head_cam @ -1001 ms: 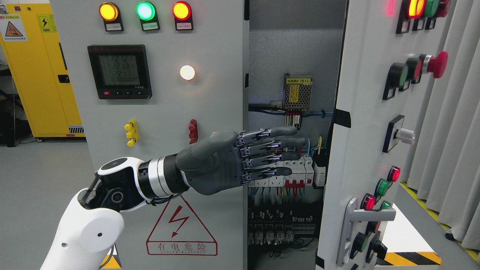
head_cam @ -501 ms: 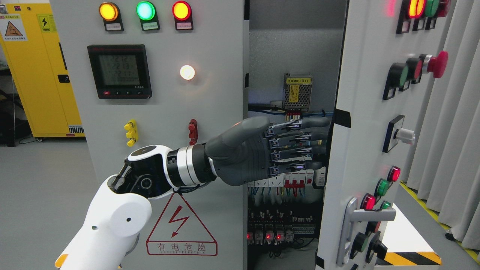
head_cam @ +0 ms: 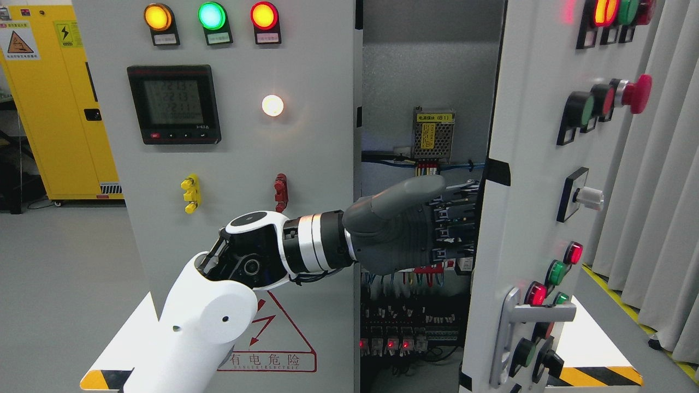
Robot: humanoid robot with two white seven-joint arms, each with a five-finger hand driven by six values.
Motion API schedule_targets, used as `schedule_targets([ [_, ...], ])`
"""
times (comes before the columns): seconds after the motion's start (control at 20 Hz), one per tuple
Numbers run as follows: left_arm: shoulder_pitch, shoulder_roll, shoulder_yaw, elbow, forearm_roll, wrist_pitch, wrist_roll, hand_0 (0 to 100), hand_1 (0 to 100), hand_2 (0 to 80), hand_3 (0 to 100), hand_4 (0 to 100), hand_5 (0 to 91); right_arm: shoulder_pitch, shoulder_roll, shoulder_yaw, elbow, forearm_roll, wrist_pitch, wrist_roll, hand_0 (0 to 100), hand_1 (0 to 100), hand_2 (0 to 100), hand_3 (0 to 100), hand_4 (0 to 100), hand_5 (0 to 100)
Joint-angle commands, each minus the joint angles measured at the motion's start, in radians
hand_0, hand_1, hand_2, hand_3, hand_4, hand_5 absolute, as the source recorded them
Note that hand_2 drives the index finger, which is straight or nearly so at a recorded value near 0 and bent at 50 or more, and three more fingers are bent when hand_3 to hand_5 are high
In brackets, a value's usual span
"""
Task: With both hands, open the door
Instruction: 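Reach the left hand into the gap behind the push-button door, then push the push-button door outward with the left hand, swinging it open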
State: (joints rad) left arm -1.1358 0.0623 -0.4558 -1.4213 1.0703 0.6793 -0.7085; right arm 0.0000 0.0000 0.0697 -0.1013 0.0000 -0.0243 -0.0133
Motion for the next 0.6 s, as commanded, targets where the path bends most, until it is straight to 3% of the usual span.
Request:
schedule_targets([
  [0.0, -0.013, -0.099, -0.023, -0.017, -0.024, -0.001, 0.012, 12, 56, 0.0, 0, 0, 0.0, 0.032, 0.006, -0.001, 0.0, -0.026, 0.0, -0.001, 0, 50, 4, 0, 0, 0],
  [0.2, -0.013, -0.108, -0.023, -0.062, -0.026, 0.003, 0.015, 12, 56, 0.0, 0, 0, 0.0, 0.032, 0.008, -0.001, 0.0, -0.028, 0.0, -0.001, 0, 50, 4, 0, 0, 0],
  [0.35, -0.01, -0.131, -0.026, -0.091, -0.024, 0.014, 0.076, 12, 56, 0.0, 0, 0, 0.0, 0.032, 0.006, -0.001, 0.0, -0.028, 0.0, -0.001, 0, 50, 4, 0, 0, 0],
  [0.55, -0.009, -0.173, -0.029, -0.096, -0.024, 0.019, 0.086, 12, 56, 0.0, 0, 0, 0.0, 0.034, 0.006, -0.002, 0.0, -0.028, 0.0, -0.001, 0, 50, 4, 0, 0, 0],
])
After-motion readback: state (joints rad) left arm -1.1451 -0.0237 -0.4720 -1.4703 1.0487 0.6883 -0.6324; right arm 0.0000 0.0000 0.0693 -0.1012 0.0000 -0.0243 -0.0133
